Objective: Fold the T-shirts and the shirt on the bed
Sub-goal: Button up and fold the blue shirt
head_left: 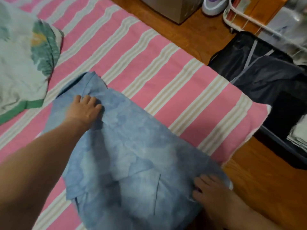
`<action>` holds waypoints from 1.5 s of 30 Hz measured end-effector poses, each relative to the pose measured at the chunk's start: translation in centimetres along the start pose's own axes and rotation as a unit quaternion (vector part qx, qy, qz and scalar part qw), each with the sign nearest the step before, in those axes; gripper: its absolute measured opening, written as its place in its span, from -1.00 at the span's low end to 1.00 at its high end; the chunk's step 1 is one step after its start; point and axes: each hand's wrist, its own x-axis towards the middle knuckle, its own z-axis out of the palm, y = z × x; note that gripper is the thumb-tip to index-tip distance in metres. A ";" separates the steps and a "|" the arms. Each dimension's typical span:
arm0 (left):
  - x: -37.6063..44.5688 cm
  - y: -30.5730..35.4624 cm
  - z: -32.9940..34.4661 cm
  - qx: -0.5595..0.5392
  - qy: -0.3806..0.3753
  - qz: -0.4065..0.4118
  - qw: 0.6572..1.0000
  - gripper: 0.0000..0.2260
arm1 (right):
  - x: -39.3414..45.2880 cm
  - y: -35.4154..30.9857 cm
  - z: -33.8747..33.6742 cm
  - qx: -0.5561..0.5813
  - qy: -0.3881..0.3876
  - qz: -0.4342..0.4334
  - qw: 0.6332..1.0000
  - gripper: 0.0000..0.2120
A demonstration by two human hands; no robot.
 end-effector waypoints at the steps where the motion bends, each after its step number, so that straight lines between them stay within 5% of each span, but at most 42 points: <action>1: -0.2 0.7 0.1 0.000 -0.019 -0.033 0.999 -0.62 | 0.1 -0.1 0.4 0.006 -0.011 -0.009 1.000 -0.64; 4: -0.3 3.0 -0.2 -0.140 0.010 -0.128 0.982 -0.71 | 1.0 -0.2 0.2 -0.011 -0.056 -0.029 0.998 -0.75; 7: 0.1 4.4 -0.6 -0.314 0.003 -0.259 0.913 -0.62 | 1.9 -0.4 -1.2 0.033 -0.067 -0.034 0.997 -0.83; 10: 1.4 3.6 -1.2 -0.496 -0.008 -0.442 0.747 -0.45 | 4.8 0.2 -4.8 0.046 0.026 -0.043 0.998 -0.80; 13: 3.3 2.3 -0.3 -0.628 0.012 -0.556 0.544 -0.35 | 10.3 2.4 -6.6 0.109 0.144 0.122 0.976 -0.78; 15: 3.8 2.2 0.8 -0.716 0.025 -0.560 0.416 -0.31 | 13.9 3.8 -7.0 0.228 0.135 0.286 0.921 -0.71; 17: 3.5 2.2 1.9 -0.761 0.024 -0.545 0.351 -0.52 | 16.4 4.8 -6.5 0.335 0.047 0.369 0.866 -0.69; 19: 3.0 1.9 3.4 -0.761 0.036 -0.541 0.356 -0.70 | 17.6 4.8 -5.9 0.334 -0.042 0.354 0.872 -0.63; 24: 2.4 1.4 3.9 -0.678 0.024 -0.578 0.454 -0.52 | 17.4 4.0 -3.8 0.277 -0.086 0.336 0.896 -0.60; 25: 2.5 1.7 3.2 -0.637 0.019 -0.589 0.497 -0.46 | 17.3 4.1 -3.6 0.278 -0.089 0.338 0.895 -0.60; 27: 2.4 2.2 1.7 -0.486 0.092 -0.566 0.660 -0.50 | 17.3 4.3 -3.5 0.292 -0.080 0.336 0.892 -0.62; 29: 2.5 2.0 1.2 -0.338 0.193 -0.390 0.834 -0.50 | 17.2 4.2 -3.5 0.230 -0.009 0.304 0.924 -0.63; 30: 2.8 1.6 1.7 -0.288 0.212 -0.275 0.893 -0.49 | 17.3 3.9 -3.5 0.168 0.042 0.276 0.945 -0.62; 32: 4.0 1.0 2.2 -0.219 0.173 -0.089 0.956 -0.47 | 18.1 2.9 -3.7 0.085 0.124 0.202 0.968 -0.53; 35: 5.9 0.3 3.0 -0.207 0.056 -0.048 0.976 -0.45 | 19.9 1.6 -3.1 0.034 0.120 0.084 0.989 -0.40; 39: 8.3 -1.2 5.8 -0.344 -0.033 -0.177 0.921 -0.41 | 20.8 1.7 0.0 -0.026 0.055 0.025 0.998 -0.34; 42: 10.6 -2.3 6.3 -0.384 0.041 -0.238 0.891 -0.49 | 20.9 2.1 1.8 -0.039 0.063 0.033 0.997 -0.32; 45: 12.4 -4.5 5.8 -0.451 0.127 -0.250 0.847 -0.83 | 21.0 2.1 2.3 -0.043 0.082 0.030 0.995 -0.32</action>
